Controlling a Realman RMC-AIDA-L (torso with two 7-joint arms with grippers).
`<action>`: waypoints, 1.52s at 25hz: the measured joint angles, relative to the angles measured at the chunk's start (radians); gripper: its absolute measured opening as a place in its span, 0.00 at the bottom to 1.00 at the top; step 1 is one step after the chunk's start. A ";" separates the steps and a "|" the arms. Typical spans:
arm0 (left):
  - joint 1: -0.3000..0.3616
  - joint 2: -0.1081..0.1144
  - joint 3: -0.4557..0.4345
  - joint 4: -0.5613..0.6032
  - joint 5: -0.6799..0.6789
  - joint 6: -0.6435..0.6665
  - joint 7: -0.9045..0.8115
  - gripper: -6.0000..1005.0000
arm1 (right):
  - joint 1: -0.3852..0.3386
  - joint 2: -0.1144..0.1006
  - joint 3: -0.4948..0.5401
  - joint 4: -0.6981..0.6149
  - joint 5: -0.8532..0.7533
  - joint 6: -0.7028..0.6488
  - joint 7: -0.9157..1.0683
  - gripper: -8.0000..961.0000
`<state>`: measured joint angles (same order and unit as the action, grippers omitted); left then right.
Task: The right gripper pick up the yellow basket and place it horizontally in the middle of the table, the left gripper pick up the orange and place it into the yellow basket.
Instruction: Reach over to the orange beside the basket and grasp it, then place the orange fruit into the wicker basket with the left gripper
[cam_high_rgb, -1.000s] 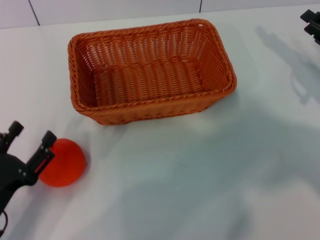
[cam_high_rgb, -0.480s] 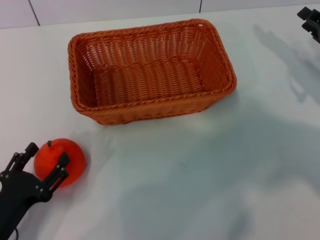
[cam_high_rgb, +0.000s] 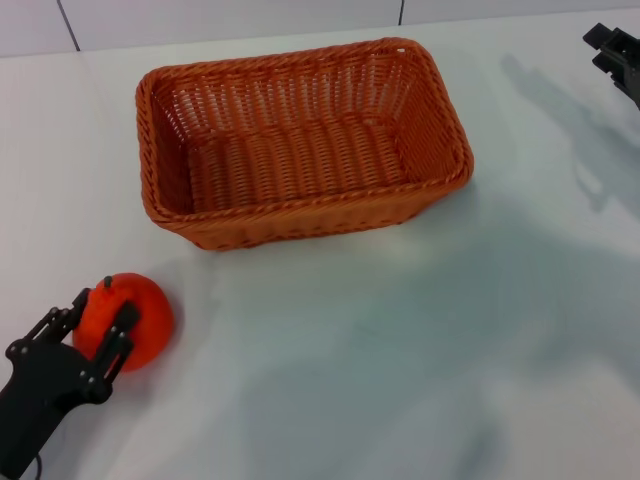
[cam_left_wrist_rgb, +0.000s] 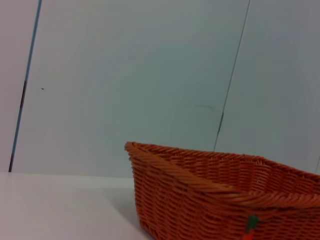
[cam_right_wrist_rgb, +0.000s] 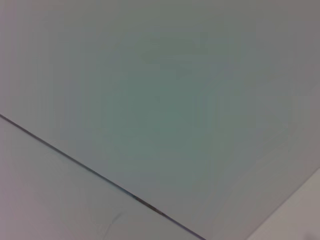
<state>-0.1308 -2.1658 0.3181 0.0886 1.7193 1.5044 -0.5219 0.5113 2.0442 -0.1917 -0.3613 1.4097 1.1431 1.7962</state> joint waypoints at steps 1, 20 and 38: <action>0.000 0.000 0.000 0.000 0.000 0.000 0.000 0.66 | 0.000 0.000 0.000 0.001 0.000 0.000 0.000 0.50; -0.285 0.002 -0.281 -0.089 -0.004 0.157 -0.156 0.29 | -0.004 0.016 0.009 0.004 0.000 0.001 -0.057 0.50; -0.437 -0.005 -0.287 -0.182 -0.010 -0.142 -0.153 0.68 | -0.042 0.015 0.008 -0.008 0.025 0.158 -0.234 0.50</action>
<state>-0.5683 -2.1707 0.0308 -0.0936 1.7093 1.3625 -0.6745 0.4688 2.0591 -0.1837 -0.3697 1.4347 1.3016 1.5619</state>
